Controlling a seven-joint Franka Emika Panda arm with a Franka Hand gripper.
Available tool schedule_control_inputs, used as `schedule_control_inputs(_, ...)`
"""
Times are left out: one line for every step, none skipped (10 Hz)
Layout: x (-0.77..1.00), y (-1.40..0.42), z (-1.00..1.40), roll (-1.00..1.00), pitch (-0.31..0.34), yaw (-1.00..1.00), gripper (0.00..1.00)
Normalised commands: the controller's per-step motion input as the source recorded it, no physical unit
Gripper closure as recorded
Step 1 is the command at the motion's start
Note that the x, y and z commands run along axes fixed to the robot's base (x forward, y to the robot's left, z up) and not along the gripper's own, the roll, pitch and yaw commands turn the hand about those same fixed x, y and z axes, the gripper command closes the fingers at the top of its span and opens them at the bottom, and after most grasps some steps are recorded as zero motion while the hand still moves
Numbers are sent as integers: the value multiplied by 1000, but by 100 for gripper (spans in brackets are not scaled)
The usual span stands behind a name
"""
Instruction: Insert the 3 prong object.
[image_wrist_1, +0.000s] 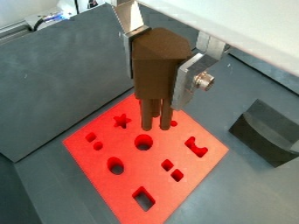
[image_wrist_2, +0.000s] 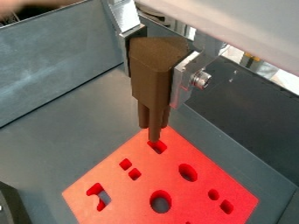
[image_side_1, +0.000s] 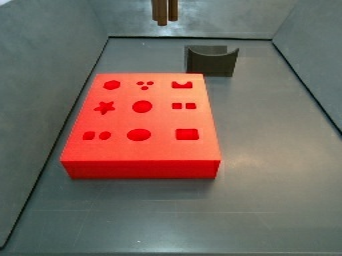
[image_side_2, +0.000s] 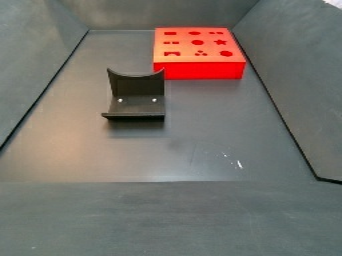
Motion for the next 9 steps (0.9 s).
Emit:
schedule_control_inputs(0,0,-34,-19,0,0,100)
schedule_control_inputs(160,289,-114,-134,21,-51,100)
schedule_control_inputs(51,691,-109,-180,34,-180,100)
schedule_control_inputs(0,691,-169,-147,9,-226,100)
schedule_control_inputs(-134,594,-300,-171,27,-300,100)
schedule_control_inputs(-286,586,-429,-190,9,-286,100)
schedule_control_inputs(-429,531,-469,-173,0,-309,100)
schedule_control_inputs(-489,491,-600,-130,-76,-346,100)
schedule_control_inputs(-320,497,-711,-77,-150,-277,100)
